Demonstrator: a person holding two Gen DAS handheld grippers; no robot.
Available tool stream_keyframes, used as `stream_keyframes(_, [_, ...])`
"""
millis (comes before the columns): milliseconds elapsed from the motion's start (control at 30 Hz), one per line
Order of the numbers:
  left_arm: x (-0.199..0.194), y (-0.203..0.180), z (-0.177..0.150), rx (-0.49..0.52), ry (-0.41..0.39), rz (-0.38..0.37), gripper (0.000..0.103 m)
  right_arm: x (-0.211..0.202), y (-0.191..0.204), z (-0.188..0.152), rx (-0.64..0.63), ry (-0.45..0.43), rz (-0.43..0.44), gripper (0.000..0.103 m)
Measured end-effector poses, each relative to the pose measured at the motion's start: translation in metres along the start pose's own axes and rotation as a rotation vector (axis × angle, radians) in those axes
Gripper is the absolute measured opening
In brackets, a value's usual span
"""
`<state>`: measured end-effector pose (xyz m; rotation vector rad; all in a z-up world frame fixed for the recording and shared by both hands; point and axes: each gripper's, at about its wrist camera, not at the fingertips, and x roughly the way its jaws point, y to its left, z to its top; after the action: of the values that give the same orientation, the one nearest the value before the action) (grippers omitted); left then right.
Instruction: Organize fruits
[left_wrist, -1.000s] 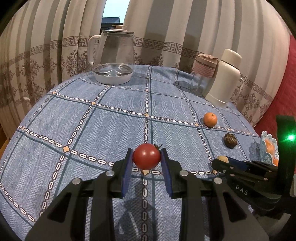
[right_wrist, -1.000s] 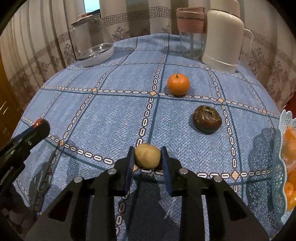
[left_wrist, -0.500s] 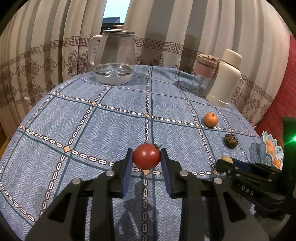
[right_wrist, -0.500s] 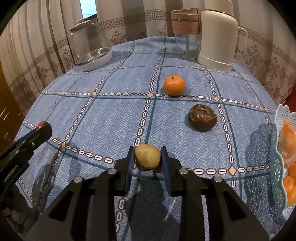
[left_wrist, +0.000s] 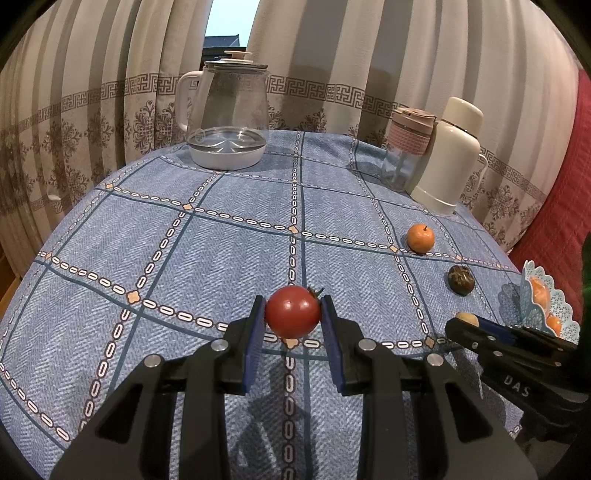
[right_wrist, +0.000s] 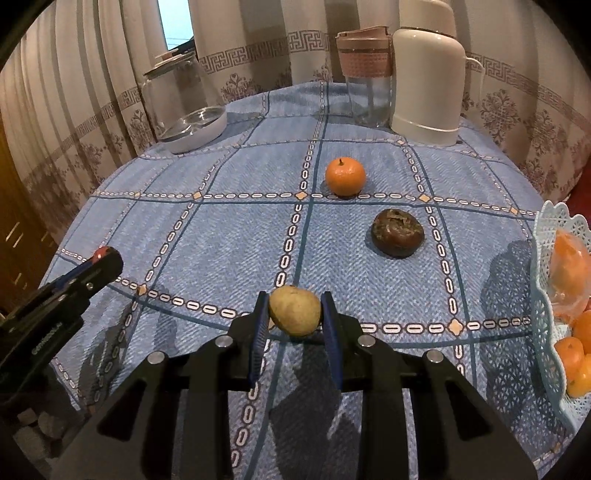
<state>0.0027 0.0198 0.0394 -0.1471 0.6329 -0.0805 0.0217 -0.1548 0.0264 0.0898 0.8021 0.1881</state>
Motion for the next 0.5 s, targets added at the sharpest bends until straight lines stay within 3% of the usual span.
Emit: stream_keyframes(500, [0.002, -0.001, -0.002, 0.013, 0.001, 0.007, 0.030, -0.042, -0.007, 0.001, 0.024, -0.078, 0.011, 0.029])
